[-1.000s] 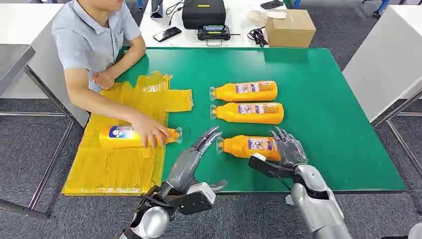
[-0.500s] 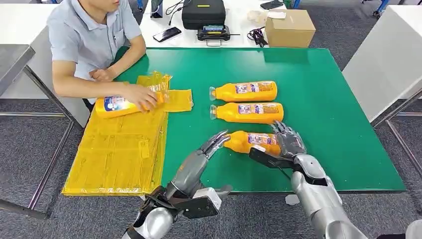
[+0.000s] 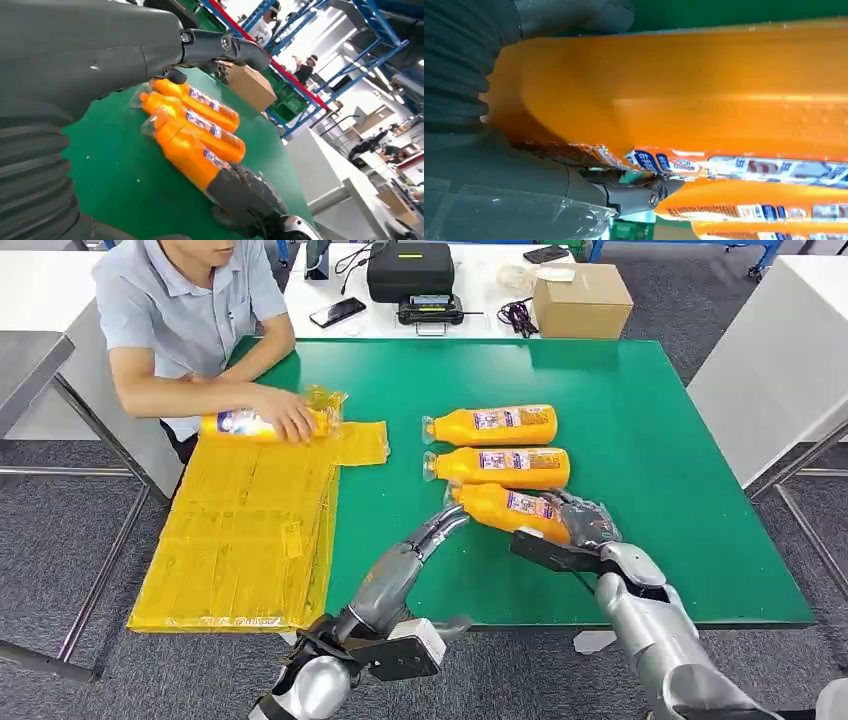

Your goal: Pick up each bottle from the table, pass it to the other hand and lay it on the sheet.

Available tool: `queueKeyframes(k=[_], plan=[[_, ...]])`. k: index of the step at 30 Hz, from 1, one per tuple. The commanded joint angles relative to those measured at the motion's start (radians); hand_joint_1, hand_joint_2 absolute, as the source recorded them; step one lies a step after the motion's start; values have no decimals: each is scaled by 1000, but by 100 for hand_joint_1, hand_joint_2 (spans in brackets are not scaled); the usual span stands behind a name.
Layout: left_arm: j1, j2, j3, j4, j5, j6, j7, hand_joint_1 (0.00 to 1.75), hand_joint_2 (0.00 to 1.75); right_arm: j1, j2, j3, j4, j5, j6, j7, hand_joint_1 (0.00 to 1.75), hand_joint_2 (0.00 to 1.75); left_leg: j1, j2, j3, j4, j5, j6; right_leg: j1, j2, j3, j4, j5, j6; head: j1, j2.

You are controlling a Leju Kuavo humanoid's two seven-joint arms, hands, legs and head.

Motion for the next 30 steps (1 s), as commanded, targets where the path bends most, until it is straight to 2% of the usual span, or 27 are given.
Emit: queueKeyframes(k=[1,10,13,15,18,20,23,29,30], plan=[[-34,-25,-48,94,27,-1,-10,0,175,52,-82,10,140,-149,133,-81,175,175,2,-5,3,-1,1,-2,2,-6,6,-3,-1,-2,0,0],[-41,-25,-50,99,52,-2,-17,0,175,54,-93,42,110,-260,185,-87,175,175,2,-3,10,0,-1,0,2,-4,11,-4,-1,-2,0,0],[-36,-31,-23,74,105,29,-17,0,175,69,-64,28,75,-327,181,-120,175,175,2,-3,10,-1,-1,-1,2,-3,11,-4,0,-2,0,0],[-24,-31,4,58,238,54,9,0,175,127,-47,11,-35,-421,217,-172,175,175,3,-2,10,-1,-1,-1,3,-3,12,-4,0,-2,0,0],[-22,-31,50,116,448,64,91,0,175,206,2,23,-261,-480,201,-145,175,175,3,0,10,-1,-1,-1,3,-1,12,-4,0,-2,0,0],[-43,-31,72,209,567,44,101,0,175,225,42,46,-371,-497,206,-113,175,175,3,2,10,-1,-2,-2,4,1,12,-4,0,-3,0,0],[-44,-31,74,219,569,45,92,0,175,223,46,49,-377,-497,207,-104,175,175,3,7,9,-2,-3,-3,4,5,9,-3,1,-3,0,0],[-54,-31,64,229,577,49,81,0,175,222,33,46,-366,-503,208,-105,175,175,3,2,5,0,-1,-1,3,0,6,-2,0,-2,0,0],[-50,-31,72,240,635,45,121,0,175,217,53,50,-374,-520,207,-154,175,175,3,2,5,0,-2,-2,4,0,6,-2,0,-2,0,0]])
